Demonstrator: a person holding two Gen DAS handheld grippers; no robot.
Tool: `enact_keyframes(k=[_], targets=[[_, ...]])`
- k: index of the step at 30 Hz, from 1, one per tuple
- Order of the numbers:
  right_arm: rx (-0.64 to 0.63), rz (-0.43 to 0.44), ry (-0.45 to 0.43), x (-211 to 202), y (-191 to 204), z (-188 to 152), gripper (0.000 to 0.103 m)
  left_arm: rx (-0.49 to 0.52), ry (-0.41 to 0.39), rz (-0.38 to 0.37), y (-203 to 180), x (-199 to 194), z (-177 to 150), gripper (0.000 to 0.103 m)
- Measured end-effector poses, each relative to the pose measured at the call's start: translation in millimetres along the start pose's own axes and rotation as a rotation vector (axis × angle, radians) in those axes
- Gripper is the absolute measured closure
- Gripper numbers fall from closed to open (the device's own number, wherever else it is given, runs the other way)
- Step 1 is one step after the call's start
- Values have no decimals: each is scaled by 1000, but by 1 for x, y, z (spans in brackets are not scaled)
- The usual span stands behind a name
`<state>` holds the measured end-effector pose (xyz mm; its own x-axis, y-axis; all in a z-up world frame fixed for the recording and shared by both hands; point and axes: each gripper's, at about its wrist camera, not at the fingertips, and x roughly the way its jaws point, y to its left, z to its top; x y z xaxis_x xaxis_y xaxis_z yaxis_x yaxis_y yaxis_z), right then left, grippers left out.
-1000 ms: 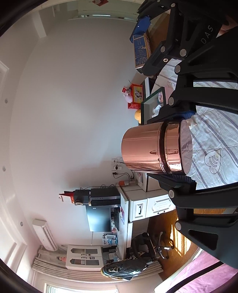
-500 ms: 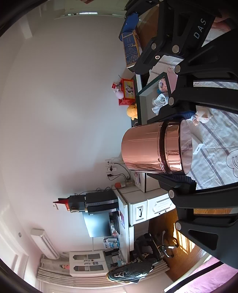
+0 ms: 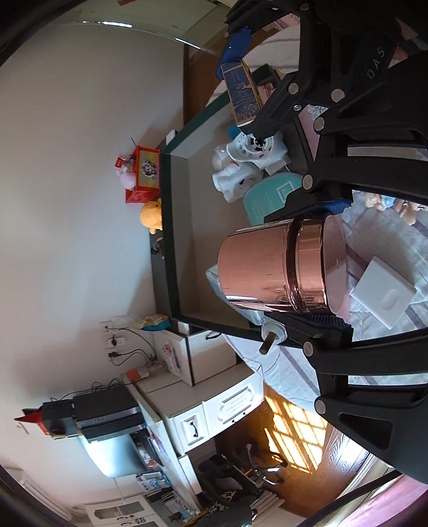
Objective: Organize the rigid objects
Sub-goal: 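Lower the canister and blue box into the box and open both grippers, then withdraw both tools from the box back over the bed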
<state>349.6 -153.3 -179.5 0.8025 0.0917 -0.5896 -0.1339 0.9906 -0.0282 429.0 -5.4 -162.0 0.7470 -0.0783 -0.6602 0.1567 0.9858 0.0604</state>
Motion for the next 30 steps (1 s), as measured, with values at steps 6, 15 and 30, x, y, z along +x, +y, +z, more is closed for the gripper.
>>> enact_keyframes(k=[6,15,30], targets=[[-16,-5,68,41,-3,-4,18,16,67,17,-3,45,7,55],[-40,-63,68,52,-5,0,6,25,22,61,-2,56,8,50],[54,19,-139,-106,14,-16,0,-76,-223,54,27,-116,-33,1]])
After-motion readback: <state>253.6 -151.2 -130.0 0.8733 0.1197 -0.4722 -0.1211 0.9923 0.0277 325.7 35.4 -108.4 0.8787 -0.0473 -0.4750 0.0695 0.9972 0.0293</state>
